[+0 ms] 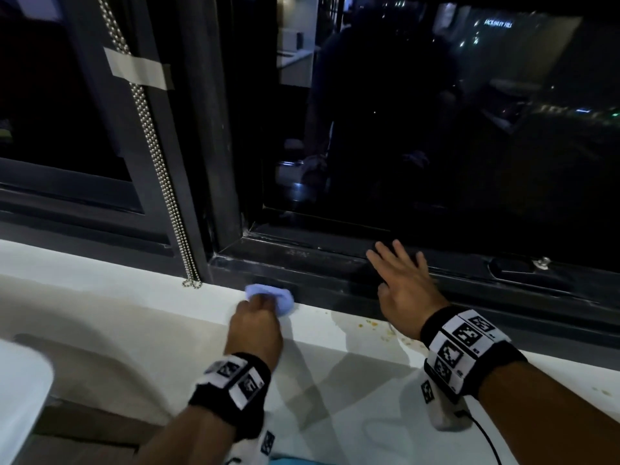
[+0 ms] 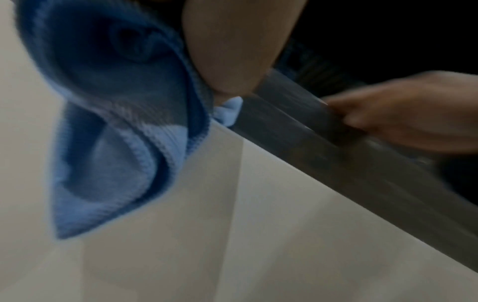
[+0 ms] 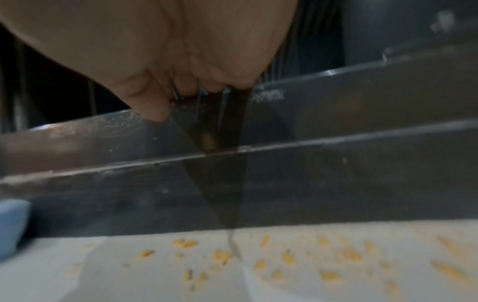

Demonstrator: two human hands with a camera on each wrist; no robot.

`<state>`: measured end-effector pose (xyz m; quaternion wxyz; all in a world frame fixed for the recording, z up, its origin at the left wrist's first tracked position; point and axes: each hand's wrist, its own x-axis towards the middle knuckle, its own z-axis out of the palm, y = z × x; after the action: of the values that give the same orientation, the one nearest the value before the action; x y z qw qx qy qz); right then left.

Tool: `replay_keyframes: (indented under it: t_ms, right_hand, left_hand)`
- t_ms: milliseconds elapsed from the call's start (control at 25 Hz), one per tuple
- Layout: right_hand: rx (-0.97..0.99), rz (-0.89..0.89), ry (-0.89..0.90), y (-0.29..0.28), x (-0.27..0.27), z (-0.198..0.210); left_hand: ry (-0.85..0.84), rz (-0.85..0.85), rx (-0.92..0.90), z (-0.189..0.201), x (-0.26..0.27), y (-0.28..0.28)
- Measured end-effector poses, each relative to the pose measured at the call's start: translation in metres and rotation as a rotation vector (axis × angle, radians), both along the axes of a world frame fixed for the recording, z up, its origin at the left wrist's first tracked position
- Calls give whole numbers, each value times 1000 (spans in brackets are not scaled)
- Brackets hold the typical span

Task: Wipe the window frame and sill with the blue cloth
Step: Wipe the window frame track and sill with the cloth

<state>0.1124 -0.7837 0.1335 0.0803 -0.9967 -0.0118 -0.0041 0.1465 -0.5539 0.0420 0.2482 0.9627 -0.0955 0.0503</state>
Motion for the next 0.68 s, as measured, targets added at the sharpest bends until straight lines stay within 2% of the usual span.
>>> replay_keyframes:
  t_ms: [120,160,200,320,360,480,520,680]
  right_hand:
    - [-4,19,-12,0,-4,0]
    - [4,26,-6,-1,-4,1]
    - [17,34,3,-2,-4,3]
    - [95,41,16,-3,-5,8]
    - [113,28,12,-5,-7,9]
    - [61,-31,-23,-19,-15,8]
    - [46,-50,-29,-25,-17,7]
    - [36,-54,-34,-36,-22,4]
  left_hand:
    - [-13,-290,109,-5,-25,-6]
    - [5,-317,112,-3,-22,0]
    - [34,-268,100,-1,-15,10]
    - [92,100,33,16,12,25]
    - [111,157,60,21,16,19]
    - [221,169,-5,25,12,-11]
    - [208,170,-1,23,10,-18]
    - [151,153,166,25,-10,-43]
